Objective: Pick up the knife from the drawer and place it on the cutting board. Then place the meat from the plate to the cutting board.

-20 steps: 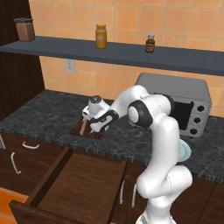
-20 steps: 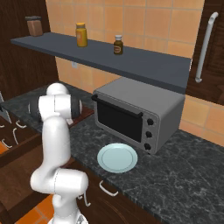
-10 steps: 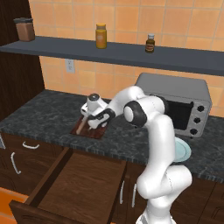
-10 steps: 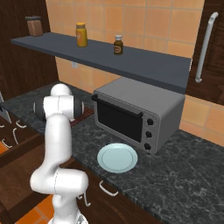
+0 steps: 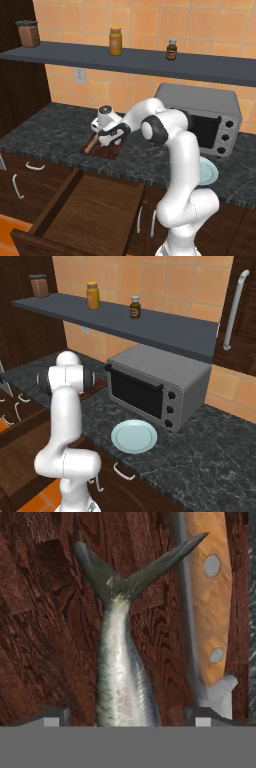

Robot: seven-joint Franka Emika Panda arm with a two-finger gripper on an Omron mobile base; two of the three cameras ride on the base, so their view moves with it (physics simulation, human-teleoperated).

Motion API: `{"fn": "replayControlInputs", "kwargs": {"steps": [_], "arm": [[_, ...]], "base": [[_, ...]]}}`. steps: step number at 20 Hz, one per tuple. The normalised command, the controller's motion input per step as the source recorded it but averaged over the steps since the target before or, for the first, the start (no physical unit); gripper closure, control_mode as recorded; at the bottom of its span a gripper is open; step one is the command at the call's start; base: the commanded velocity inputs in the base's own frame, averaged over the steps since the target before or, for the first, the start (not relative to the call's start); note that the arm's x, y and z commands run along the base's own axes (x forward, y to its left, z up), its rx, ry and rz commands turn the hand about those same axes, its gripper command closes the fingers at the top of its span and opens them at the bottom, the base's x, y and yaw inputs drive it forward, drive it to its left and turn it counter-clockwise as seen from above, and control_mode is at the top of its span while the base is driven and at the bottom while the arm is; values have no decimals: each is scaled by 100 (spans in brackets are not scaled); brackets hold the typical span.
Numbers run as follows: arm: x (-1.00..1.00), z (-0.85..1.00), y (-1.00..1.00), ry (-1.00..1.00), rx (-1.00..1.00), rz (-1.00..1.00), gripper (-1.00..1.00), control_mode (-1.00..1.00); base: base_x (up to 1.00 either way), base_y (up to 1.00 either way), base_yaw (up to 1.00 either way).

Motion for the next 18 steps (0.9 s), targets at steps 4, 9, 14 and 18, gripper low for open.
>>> {"fn": "replayControlInputs", "kwargs": {"steps": [4,9,14,18], "arm": [[-34,26,0,-3,1,0,-100,-100],[-89,71,-5,-15,4,0,-100,-100],[-100,67,-35,-11,7,0,-100,-100],[-100,64,-69,-11,8,2,-100,-100]], "base": [[0,0,0],[0,0,0],[0,0,0],[0,0,0]]}}
